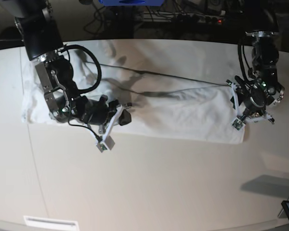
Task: Fold the T-shirt properly
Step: 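Lower the left gripper onto the strip's end and grasp its edge, then slide the left gripper along the strip end and grasp the corner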
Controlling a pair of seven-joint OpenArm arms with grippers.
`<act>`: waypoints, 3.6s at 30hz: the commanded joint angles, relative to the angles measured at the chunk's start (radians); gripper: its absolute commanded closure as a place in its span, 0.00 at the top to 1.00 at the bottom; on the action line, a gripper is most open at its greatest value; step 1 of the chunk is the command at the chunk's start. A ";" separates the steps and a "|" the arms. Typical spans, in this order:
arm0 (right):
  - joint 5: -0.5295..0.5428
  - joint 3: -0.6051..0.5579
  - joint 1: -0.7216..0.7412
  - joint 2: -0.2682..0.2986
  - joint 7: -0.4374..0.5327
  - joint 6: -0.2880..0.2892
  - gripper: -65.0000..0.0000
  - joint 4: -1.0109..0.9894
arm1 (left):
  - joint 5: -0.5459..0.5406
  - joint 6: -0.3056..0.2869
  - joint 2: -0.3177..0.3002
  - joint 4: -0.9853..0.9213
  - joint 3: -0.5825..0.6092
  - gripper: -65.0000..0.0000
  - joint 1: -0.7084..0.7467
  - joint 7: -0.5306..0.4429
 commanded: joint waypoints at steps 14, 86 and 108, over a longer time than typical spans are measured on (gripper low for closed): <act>0.023 0.000 0.001 -0.007 -0.007 0.009 0.02 -0.068 | 0.165 0.010 0.040 -0.173 -0.008 0.33 -0.139 -0.016; 0.013 0.242 -0.146 0.051 -0.062 0.009 0.03 -0.060 | -0.543 0.010 -0.072 -0.497 -0.493 0.97 -0.215 0.127; 0.018 0.242 -0.134 0.048 -0.064 0.009 0.03 -0.056 | -0.575 0.010 -0.070 -0.630 -0.270 1.00 -0.274 0.098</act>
